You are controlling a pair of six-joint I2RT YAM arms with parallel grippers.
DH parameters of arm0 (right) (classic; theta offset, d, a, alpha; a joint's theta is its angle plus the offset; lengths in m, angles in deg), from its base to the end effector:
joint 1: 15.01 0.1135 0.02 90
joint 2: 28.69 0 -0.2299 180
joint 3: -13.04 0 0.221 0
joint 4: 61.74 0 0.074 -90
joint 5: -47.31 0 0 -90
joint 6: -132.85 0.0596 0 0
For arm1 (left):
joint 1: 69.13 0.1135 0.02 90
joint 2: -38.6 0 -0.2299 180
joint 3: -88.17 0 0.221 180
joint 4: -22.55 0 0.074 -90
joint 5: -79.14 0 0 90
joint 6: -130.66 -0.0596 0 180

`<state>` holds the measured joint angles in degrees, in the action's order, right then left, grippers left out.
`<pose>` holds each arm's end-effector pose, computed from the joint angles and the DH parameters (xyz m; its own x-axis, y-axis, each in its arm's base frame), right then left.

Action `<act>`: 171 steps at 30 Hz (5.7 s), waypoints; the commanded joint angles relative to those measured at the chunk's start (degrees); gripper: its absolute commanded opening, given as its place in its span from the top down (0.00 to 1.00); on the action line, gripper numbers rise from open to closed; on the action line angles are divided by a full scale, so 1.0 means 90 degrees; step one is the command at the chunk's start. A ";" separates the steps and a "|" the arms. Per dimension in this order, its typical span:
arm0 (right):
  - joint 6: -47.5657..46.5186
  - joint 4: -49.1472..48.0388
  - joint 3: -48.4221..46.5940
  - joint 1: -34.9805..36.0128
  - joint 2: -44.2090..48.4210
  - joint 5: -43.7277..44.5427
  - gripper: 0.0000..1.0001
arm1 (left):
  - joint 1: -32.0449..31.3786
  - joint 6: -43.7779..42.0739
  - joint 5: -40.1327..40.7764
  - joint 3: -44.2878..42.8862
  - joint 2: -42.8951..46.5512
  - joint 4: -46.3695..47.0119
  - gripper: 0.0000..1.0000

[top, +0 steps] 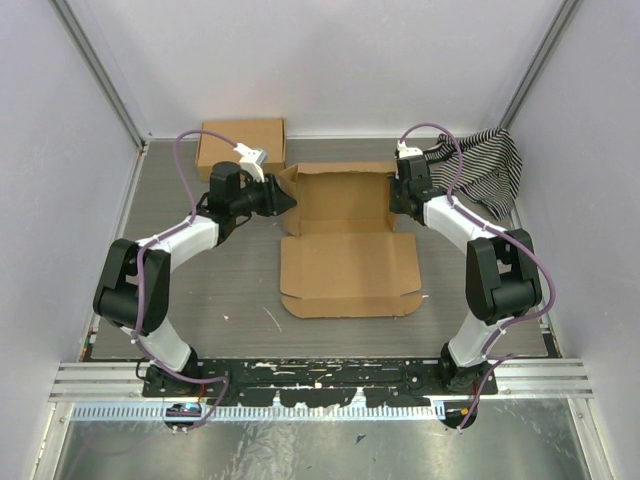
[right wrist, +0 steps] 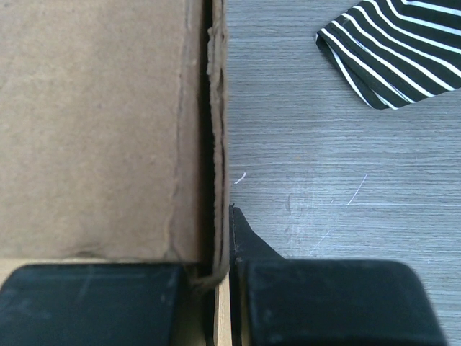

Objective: Fold the paper box

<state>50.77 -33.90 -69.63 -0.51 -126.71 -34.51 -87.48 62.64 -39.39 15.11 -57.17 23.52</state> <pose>0.3527 0.0825 0.1916 -0.6766 -0.0341 -0.7356 -0.0547 0.9985 0.0040 0.3369 -0.1417 0.2101 -0.5871 -0.1517 -0.7951 0.5154 0.6874 -0.5117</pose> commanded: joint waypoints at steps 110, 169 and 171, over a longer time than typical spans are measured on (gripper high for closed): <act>-0.0171 0.0816 -0.1095 -0.0597 -0.0282 -0.2197 0.96 | 0.0856 0.2970 -0.3180 0.0471 -0.0637 0.3883 0.53; 0.2184 0.2641 -0.1583 0.0670 0.0022 0.0217 0.98 | -0.2449 -0.0636 0.8852 -0.3613 -0.1779 -0.7081 1.00; 0.2180 0.2668 -0.1610 0.0666 -0.0038 0.0130 0.97 | -0.2463 -0.0536 0.8461 -0.3659 -0.1653 -0.7084 0.99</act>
<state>65.74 -9.01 -80.34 6.70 -127.45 -35.71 -110.53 58.36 34.73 -16.93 -72.18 -32.15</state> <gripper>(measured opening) 0.083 0.013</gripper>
